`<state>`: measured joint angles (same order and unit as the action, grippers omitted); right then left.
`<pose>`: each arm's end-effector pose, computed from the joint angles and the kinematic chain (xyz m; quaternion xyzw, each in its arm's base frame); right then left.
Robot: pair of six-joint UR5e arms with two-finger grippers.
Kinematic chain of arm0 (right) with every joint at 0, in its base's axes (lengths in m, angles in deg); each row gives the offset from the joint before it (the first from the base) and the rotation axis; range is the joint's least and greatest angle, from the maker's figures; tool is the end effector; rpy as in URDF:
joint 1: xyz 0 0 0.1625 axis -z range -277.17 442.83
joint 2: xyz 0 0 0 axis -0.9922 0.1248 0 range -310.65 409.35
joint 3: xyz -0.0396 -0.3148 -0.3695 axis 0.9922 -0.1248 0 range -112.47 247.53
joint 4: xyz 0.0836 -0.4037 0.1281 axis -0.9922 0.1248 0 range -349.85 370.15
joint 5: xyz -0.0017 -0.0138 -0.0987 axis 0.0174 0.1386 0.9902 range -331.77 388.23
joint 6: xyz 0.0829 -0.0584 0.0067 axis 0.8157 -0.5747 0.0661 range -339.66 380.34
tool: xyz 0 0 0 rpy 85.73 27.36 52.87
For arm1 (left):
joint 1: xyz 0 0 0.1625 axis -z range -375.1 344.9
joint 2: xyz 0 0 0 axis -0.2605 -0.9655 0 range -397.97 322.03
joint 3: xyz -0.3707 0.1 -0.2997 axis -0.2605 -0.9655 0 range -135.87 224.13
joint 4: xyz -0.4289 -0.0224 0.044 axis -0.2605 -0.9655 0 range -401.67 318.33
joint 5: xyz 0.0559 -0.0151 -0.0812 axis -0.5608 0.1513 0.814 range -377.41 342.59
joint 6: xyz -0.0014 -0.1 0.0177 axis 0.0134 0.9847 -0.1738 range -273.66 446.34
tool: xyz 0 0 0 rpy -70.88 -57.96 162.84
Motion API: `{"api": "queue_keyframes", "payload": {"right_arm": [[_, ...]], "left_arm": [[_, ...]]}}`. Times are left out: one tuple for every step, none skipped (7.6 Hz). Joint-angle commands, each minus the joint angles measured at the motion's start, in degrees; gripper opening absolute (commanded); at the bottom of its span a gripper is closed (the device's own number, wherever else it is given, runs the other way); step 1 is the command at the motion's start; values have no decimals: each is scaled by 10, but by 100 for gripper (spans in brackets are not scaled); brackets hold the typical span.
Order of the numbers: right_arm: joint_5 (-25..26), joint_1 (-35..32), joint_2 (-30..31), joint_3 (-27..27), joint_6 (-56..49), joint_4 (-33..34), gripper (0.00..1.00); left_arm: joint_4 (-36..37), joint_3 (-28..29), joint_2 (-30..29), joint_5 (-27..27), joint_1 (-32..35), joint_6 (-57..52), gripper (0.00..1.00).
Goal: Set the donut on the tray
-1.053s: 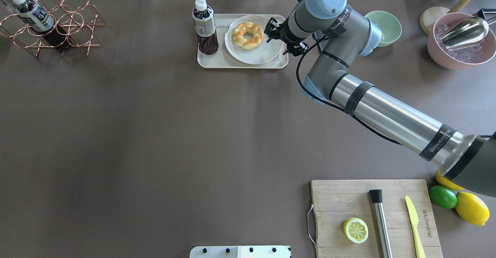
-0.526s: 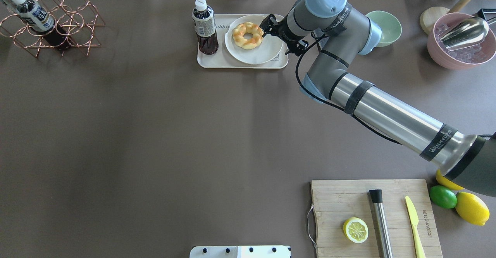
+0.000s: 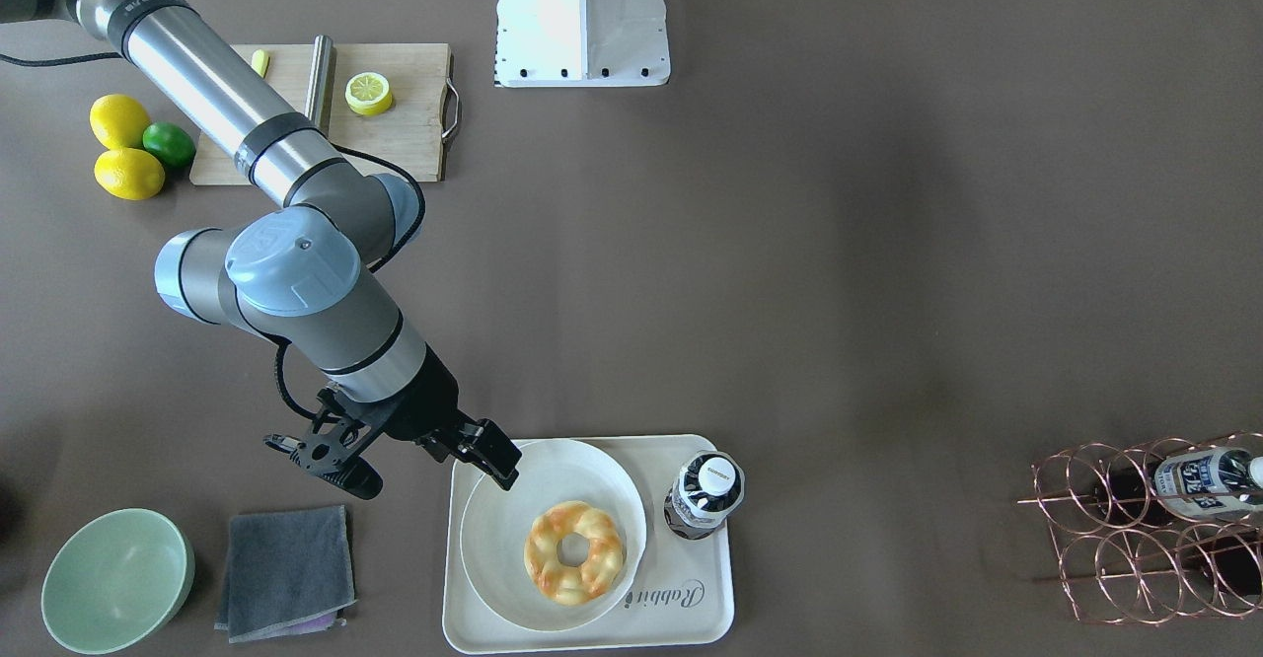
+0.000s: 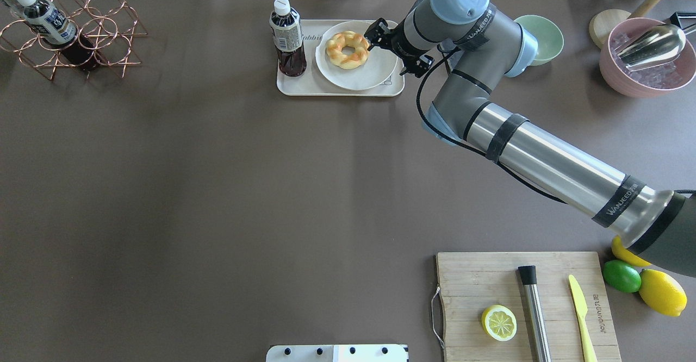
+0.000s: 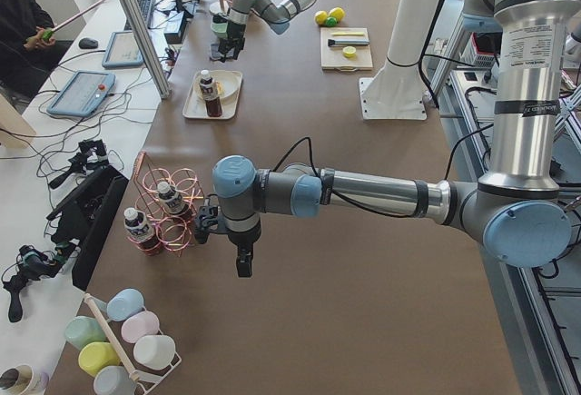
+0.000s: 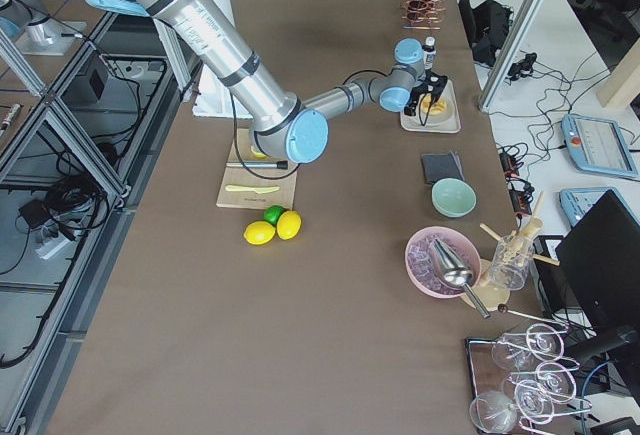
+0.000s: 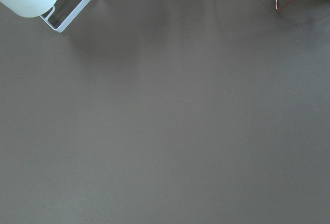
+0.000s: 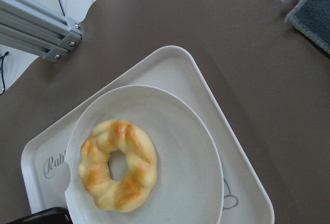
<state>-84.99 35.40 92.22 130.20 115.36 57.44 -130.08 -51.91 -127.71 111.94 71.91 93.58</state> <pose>-0.5213 -0.7054 0.3094 0.0234 -0.5361 0.2764 0.7973 -0.0422 -0.5143 0.6793 0.0043 0.3382 -0.0225 0.9408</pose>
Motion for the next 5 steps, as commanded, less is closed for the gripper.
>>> {"api": "queue_keyframes", "payload": {"right_arm": [[-60,-45,89,133,-7,0,100],[-82,-69,143,198,-26,1,100],[-82,-78,215,264,-67,3,100],[-82,-87,283,308,-132,3,100],[-82,-100,335,333,-194,4,100]], "left_arm": [[0,-1,1,-1,0,0,98],[1,-1,1,-1,3,0,98],[1,-10,6,-1,13,0,98],[1,-15,10,-1,14,0,98],[2,-14,10,-1,14,0,98]]}}
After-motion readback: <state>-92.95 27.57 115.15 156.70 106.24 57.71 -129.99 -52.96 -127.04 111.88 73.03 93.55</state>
